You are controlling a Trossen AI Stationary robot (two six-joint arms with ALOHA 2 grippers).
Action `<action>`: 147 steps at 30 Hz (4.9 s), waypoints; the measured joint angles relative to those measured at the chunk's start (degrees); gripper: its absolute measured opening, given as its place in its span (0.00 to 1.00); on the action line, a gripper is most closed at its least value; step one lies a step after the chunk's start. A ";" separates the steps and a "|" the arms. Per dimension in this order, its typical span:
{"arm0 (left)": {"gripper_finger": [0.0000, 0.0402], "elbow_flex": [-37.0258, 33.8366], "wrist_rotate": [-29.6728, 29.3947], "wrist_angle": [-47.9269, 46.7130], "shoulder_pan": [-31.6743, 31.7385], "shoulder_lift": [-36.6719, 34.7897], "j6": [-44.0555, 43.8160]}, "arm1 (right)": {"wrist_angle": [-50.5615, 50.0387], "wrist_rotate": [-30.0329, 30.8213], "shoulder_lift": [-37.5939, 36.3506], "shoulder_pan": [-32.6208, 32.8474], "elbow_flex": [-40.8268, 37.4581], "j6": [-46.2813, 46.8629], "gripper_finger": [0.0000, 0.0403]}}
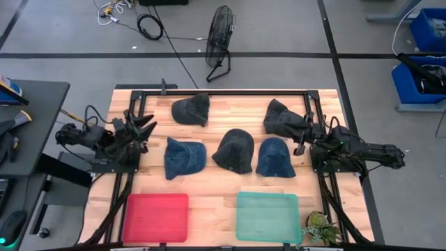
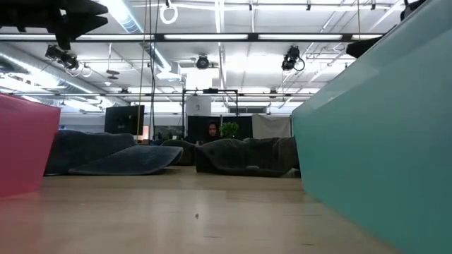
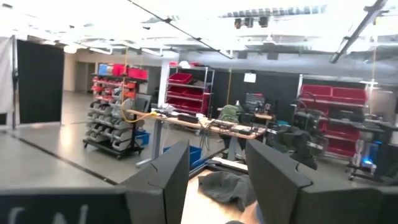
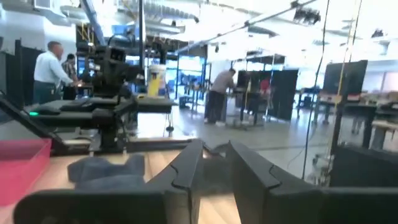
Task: Pick & Place hat
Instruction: Put the dark blue cap into the green bin
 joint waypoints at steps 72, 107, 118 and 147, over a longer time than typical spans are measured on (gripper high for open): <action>0.39 10.24 -5.23 -0.28 0.35 28.20 -11.86 | -41.27 -31.91 79.86 35.94 54.49 -18.02 0.02; 0.39 10.56 13.73 -6.58 1.03 33.32 -19.36 | -45.22 -14.46 86.85 36.06 67.41 10.86 0.31; 0.39 32.67 19.89 -60.68 8.56 45.08 -13.63 | -49.94 -3.73 86.82 35.62 73.20 11.23 0.31; 0.30 34.78 31.85 -51.77 27.94 87.68 6.97 | -50.12 -4.19 86.86 33.77 72.98 8.91 0.31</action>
